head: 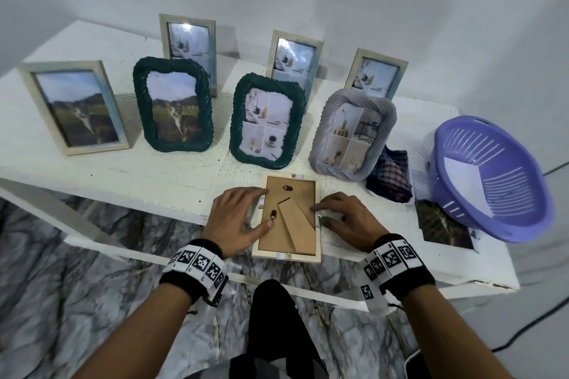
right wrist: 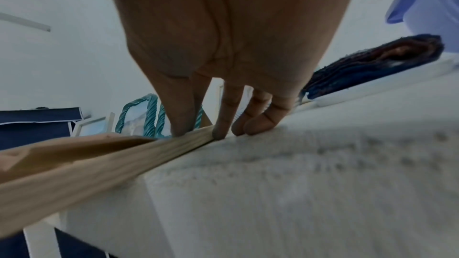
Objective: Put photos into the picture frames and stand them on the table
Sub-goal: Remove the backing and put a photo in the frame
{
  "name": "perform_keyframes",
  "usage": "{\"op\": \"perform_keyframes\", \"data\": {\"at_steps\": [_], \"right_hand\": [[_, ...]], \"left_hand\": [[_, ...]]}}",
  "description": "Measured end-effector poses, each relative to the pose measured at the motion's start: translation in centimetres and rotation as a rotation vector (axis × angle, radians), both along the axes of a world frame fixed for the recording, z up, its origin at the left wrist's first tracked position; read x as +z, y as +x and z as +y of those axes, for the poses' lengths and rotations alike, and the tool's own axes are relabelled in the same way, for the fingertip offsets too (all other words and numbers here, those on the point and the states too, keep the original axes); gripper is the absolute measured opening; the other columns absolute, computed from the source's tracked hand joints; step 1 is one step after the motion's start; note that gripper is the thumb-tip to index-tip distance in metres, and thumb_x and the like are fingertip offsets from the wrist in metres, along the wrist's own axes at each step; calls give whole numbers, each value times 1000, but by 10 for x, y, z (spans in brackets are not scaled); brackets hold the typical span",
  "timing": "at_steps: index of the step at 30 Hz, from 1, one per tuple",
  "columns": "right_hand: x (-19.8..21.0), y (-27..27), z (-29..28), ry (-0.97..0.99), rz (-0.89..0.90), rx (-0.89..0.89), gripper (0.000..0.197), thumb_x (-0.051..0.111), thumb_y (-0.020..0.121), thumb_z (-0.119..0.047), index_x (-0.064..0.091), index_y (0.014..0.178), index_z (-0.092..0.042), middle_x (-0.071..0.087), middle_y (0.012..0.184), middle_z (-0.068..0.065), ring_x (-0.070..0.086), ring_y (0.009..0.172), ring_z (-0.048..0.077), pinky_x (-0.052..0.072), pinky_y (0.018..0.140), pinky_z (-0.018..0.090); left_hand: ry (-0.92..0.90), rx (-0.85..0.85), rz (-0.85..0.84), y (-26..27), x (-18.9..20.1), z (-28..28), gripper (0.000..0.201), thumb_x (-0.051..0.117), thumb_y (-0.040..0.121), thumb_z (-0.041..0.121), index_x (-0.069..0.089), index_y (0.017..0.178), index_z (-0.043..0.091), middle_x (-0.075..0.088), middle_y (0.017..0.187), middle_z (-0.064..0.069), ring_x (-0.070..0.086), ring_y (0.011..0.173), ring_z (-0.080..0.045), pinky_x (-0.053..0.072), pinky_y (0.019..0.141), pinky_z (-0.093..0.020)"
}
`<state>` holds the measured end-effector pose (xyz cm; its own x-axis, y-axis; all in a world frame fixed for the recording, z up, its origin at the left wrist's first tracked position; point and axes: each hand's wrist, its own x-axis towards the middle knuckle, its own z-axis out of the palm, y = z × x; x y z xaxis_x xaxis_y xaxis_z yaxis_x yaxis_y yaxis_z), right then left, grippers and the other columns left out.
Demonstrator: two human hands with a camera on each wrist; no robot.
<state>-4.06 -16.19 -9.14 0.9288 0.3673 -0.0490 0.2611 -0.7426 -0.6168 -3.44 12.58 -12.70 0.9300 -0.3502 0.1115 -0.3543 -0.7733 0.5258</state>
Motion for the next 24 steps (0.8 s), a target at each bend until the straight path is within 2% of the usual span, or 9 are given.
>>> {"op": "perform_keyframes", "data": {"at_steps": [4,10,16,19,21,24], "right_hand": [[-8,-1,-2,13,-27,30,24,57,88,-33,69,109,-32,56,111,-2,52,107,15,35,97,38],[-2,5,-7,-9,55,83,26,61,84,-45,66,109,-41,50,114,-8,45,106,8,30,99,32],[-9,7,-8,-16,61,74,23,59,86,-50,64,107,-43,50,115,-7,45,111,15,28,98,33],[-16,8,-3,-69,39,52,26,50,85,-61,59,103,-44,50,115,-6,45,112,20,29,97,34],[-21,8,2,-94,3,16,31,45,84,-64,56,101,-41,50,111,-5,46,108,24,32,94,35],[-25,6,8,-106,-64,-20,28,44,86,-59,55,99,-36,51,107,-5,47,102,25,33,90,36]], "left_hand": [[7,-3,-2,-1,0,0,71,40,80,69,40,142,34,47,138,9,33,127,-13,25,98,-31],[12,-7,6,0,-1,1,72,39,80,70,39,143,34,48,137,7,34,127,-15,25,97,-32],[24,-11,1,1,-3,1,72,39,80,70,38,143,33,50,133,5,34,126,-16,26,97,-33],[17,-16,-12,0,-4,1,71,40,81,68,39,142,32,51,130,4,35,125,-16,26,95,-32],[15,-23,-16,0,-3,1,71,40,81,68,40,142,31,51,130,4,35,125,-17,26,95,-33],[4,-18,-21,-1,-3,1,70,41,81,67,41,141,30,52,130,4,37,124,-17,27,95,-34]]}}
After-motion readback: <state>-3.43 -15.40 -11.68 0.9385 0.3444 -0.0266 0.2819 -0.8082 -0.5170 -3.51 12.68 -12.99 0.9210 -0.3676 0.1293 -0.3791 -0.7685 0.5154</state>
